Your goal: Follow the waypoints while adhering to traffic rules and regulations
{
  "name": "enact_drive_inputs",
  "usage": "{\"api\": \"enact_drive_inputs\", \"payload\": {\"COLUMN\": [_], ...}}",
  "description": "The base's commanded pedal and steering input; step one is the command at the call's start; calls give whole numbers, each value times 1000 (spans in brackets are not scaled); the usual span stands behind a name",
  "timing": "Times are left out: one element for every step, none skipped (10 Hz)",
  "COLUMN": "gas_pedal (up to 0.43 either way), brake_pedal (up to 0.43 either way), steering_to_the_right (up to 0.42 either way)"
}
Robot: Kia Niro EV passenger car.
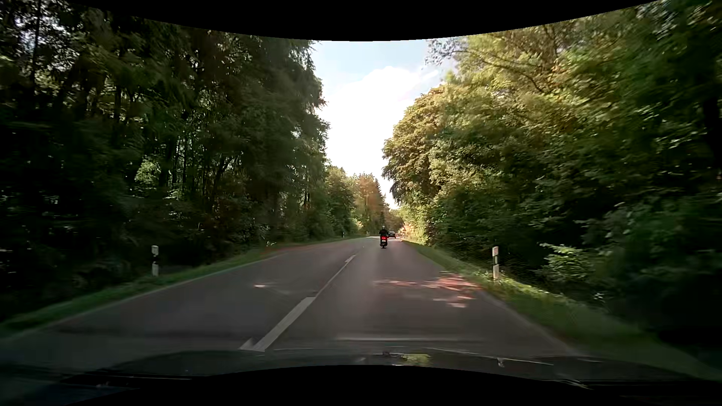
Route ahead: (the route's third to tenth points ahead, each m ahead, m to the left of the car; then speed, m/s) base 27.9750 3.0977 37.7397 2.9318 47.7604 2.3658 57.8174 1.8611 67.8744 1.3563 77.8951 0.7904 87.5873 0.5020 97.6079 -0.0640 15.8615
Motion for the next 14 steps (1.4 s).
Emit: {"api": "enact_drive_inputs", "payload": {"gas_pedal": [209, 209, 209, 209, 209, 209, 209, 209, 209, 220, 220, 220, 220, 220], "brake_pedal": [12, 12, 12, 12, 12, 12, 12, 12, 12, 12, 12, 12, 12, 12], "steering_to_the_right": [-4, -4, -3, -3, -1, 5, 7, 7, 7, 7, 7, 7, 8, 7]}}
